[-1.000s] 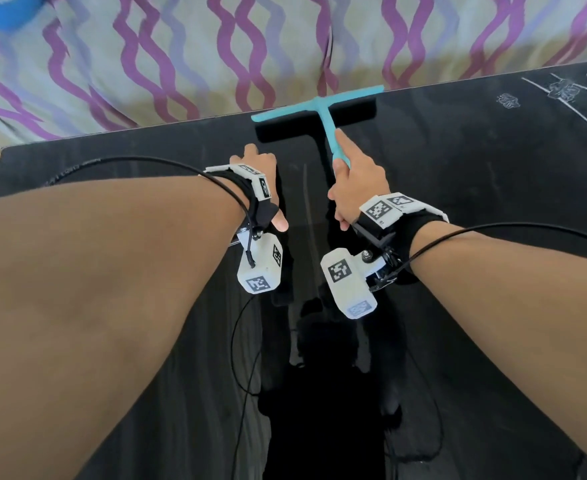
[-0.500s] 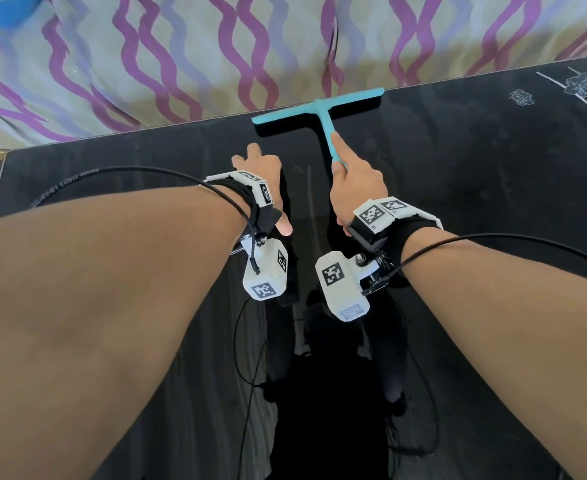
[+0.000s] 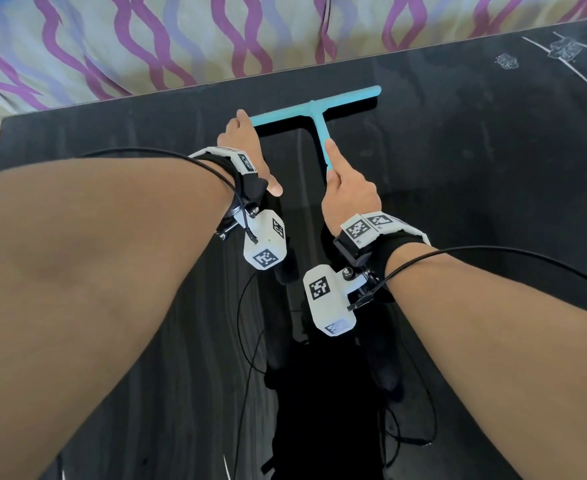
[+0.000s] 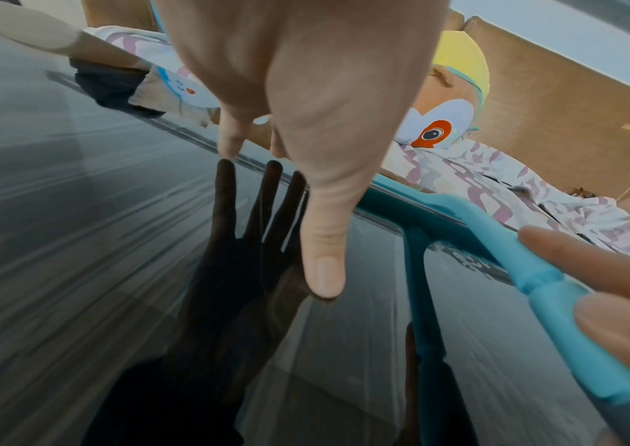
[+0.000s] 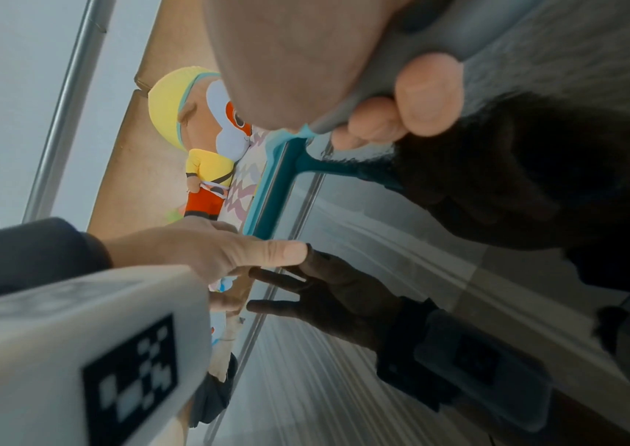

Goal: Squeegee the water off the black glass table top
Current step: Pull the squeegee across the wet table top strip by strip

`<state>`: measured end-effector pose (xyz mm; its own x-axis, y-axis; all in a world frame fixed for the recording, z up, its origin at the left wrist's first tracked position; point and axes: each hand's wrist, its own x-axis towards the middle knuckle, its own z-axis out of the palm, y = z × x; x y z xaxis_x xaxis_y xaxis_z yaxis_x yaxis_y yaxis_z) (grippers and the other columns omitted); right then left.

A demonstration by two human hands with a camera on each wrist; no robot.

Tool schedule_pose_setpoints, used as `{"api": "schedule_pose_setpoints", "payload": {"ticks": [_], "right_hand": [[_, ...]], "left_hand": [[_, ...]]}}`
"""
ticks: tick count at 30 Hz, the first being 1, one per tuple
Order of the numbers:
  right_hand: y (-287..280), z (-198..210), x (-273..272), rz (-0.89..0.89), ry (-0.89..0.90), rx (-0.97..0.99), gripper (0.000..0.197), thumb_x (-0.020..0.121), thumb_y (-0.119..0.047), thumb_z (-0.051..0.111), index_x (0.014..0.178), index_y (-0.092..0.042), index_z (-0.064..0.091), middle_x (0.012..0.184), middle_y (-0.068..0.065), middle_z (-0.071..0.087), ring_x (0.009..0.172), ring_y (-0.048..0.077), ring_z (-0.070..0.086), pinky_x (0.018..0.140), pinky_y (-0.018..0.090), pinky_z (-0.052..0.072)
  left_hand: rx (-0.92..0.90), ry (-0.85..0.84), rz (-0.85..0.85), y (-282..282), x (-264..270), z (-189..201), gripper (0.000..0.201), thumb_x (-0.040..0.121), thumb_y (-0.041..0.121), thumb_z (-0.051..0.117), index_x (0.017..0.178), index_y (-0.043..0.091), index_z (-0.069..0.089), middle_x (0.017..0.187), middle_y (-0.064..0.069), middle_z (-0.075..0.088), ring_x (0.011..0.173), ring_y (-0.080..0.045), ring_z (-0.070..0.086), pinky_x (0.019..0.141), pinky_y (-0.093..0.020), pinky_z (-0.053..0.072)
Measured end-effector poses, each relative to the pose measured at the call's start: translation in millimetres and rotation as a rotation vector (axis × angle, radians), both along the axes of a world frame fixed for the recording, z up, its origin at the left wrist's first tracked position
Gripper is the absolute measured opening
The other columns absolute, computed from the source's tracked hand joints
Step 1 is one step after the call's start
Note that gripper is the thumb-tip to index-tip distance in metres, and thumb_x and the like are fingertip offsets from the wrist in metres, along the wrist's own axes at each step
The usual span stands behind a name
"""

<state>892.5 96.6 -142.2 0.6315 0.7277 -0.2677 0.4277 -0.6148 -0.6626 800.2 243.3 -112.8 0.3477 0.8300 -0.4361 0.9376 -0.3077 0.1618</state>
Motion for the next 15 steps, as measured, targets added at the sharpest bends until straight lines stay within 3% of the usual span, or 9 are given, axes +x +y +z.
{"api": "schedule_pose_setpoints", "payload": {"ticks": [2,7,15], "right_hand": [[-10.5,0.8,-5.3,0.002,0.000,-0.004,0.049,0.104,-0.028,0.034,0.147,-0.050,0.028,0.056,-0.005,0.042,0.050,0.010,0.041,0.058,0.028,0.038],[-45.0,6.4,-16.5,0.014,0.015,-0.020,0.049,0.104,-0.028,0.034,0.147,-0.052,0.027,0.057,-0.004,0.044,0.051,0.011,0.044,0.056,0.027,0.038],[-105.7,16.6,-36.2,0.063,0.022,-0.078,0.050,0.105,-0.030,0.031,0.148,-0.053,0.021,0.056,-0.004,0.044,0.049,0.010,0.044,0.046,0.023,0.034]], "left_hand": [[0.028,-0.032,0.039,-11.0,-5.4,-2.0,0.134,0.060,0.036,0.089,0.151,0.001,-0.003,0.155,-0.015,0.021,0.139,-0.037,0.030,0.111,-0.044,0.031],[0.066,-0.073,0.066,-48.0,-24.4,-5.0,0.114,0.075,0.038,0.078,0.153,0.007,0.001,0.158,-0.010,0.017,0.140,-0.036,0.027,0.112,-0.044,0.030],[0.035,-0.043,0.040,-109.5,-51.5,6.3,0.111,0.075,0.041,0.078,0.153,0.008,0.006,0.158,-0.011,0.016,0.143,-0.034,0.022,0.116,-0.042,0.022]]}}
